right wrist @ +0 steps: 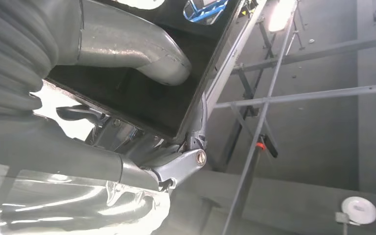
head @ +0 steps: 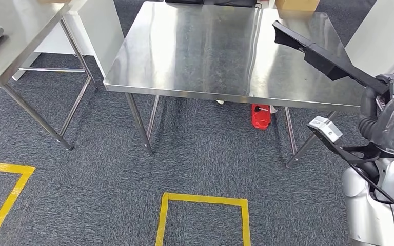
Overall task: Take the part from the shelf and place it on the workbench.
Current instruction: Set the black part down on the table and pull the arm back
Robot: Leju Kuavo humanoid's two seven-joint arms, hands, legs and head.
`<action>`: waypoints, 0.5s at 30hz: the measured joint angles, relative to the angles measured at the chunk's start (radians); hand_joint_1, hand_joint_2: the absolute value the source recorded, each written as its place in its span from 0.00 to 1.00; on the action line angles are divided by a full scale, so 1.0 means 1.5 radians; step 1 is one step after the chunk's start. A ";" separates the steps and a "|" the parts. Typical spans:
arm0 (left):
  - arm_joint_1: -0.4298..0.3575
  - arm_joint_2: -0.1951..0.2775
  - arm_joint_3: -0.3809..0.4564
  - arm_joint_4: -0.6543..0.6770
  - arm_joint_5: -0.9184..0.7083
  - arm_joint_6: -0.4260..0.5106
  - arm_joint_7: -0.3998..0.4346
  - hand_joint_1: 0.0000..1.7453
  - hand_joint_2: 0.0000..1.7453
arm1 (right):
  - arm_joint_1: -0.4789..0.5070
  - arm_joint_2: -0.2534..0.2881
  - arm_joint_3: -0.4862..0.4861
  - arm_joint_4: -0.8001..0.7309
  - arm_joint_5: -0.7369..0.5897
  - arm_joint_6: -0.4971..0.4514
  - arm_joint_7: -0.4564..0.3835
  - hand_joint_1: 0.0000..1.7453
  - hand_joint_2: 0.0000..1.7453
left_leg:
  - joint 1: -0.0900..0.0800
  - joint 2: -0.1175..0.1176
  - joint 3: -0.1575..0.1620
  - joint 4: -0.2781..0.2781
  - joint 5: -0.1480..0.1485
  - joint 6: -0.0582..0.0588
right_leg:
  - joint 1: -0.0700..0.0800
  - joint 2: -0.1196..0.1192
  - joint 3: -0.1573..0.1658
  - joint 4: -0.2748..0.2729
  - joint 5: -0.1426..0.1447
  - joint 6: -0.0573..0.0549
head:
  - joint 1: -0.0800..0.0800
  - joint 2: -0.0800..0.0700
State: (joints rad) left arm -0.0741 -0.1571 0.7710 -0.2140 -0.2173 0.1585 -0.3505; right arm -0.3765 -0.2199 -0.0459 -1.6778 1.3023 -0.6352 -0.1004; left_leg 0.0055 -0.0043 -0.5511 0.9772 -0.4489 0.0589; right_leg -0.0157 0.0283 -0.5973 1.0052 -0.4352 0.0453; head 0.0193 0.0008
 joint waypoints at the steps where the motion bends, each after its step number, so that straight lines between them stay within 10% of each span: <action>1: 0.000 -0.001 0.000 0.000 0.000 0.000 0.000 0.00 1.00 | -0.001 -0.002 0.000 0.001 -0.001 0.000 0.000 1.00 1.00 | 0.003 0.002 0.004 -0.007 0.004 0.002 | 0.001 -0.004 -0.014 0.028 -0.013 -0.001 | 0.001 0.000; 5: 0.000 -0.002 0.000 0.000 -0.003 -0.001 0.002 0.00 1.00 | 0.002 -0.006 0.001 0.005 -0.004 0.000 0.000 1.00 1.00 | 0.005 0.008 0.005 -0.009 0.004 0.000 | -0.010 -0.010 -0.082 0.162 -0.056 0.004 | 0.003 0.000; 9: -0.001 0.001 0.000 0.000 -0.008 -0.003 0.005 0.00 1.00 | 0.004 -0.013 0.001 0.008 -0.013 0.000 -0.003 1.00 1.00 | 0.015 0.009 0.003 0.008 -0.011 -0.024 | -0.023 -0.018 -0.016 0.036 -0.006 0.035 | 0.005 0.000; 15: -0.003 0.003 0.000 0.001 -0.011 -0.003 0.010 0.00 1.00 | 0.010 -0.023 -0.008 0.010 -0.031 0.000 -0.015 1.00 1.00 | 0.018 0.009 -0.007 0.035 -0.033 -0.044 | -0.019 -0.009 -0.002 0.017 -0.010 -0.001 | 0.001 0.000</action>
State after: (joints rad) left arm -0.0785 -0.1532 0.7706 -0.2121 -0.2341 0.1538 -0.3357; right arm -0.3613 -0.2538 -0.0572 -1.6621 1.2551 -0.6352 -0.1227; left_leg 0.0323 0.0087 -0.5619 1.0304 -0.4988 -0.0075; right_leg -0.0445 0.0153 -0.6002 1.0307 -0.4500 0.0437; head 0.0204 0.0008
